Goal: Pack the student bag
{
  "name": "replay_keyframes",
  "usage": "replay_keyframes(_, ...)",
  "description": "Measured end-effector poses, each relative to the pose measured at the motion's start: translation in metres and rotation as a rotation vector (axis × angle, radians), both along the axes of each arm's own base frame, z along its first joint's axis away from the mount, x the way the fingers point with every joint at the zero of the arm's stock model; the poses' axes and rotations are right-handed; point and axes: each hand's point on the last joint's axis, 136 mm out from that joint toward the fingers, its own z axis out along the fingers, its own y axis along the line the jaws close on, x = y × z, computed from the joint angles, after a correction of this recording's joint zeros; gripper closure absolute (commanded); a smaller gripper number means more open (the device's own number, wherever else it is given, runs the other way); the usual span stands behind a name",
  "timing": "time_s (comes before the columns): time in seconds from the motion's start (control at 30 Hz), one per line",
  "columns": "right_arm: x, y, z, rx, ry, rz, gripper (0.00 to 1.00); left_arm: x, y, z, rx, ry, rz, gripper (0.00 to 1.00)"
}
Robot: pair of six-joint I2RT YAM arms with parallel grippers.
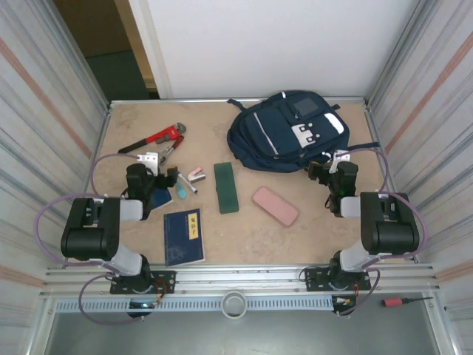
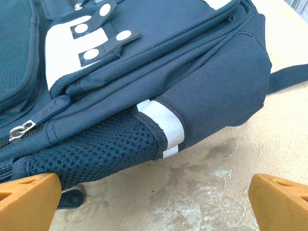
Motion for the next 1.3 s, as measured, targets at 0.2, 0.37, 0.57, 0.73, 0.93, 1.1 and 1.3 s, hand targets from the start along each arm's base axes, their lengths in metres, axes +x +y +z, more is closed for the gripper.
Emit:
replay_keyframes(0.2, 0.0, 0.0, -0.0001, 0.0, 0.0, 0.0, 0.01, 0.0, 0.0, 0.0, 0.0, 0.0, 0.0, 0.01)
replay_keyframes(0.37, 0.0, 0.0, -0.0001, 0.0, 0.0, 0.0, 0.01, 0.0, 0.0, 0.0, 0.0, 0.0, 0.0, 0.01)
replay_keyframes(0.57, 0.0, 0.0, 0.0, 0.0, 0.0, 0.0, 0.01, -0.0001, 0.0013, 0.0001, -0.009, 0.0, -0.006, 0.01)
replay_keyframes(0.73, 0.0, 0.0, 0.0, 0.0, 0.0, 0.0, 0.01, -0.0001, 0.0025, 0.0001, -0.012, 0.0, -0.006, 0.01)
replay_keyframes(0.93, 0.0, 0.0, 0.0, 0.0, 0.0, 0.0, 0.01, -0.0001, 0.0021, 0.0002, -0.013, 0.0, -0.008, 0.01)
replay_keyframes(1.1, 0.0, 0.0, 0.0, 0.0, 0.0, 0.0, 0.01, -0.0001, 0.0021, 0.0002, -0.013, 0.0, -0.008, 0.01)
replay_keyframes(1.3, 0.0, 0.0, 0.0, 0.0, 0.0, 0.0, 0.01, -0.0001, 0.0021, 0.0002, -0.013, 0.0, -0.008, 0.01)
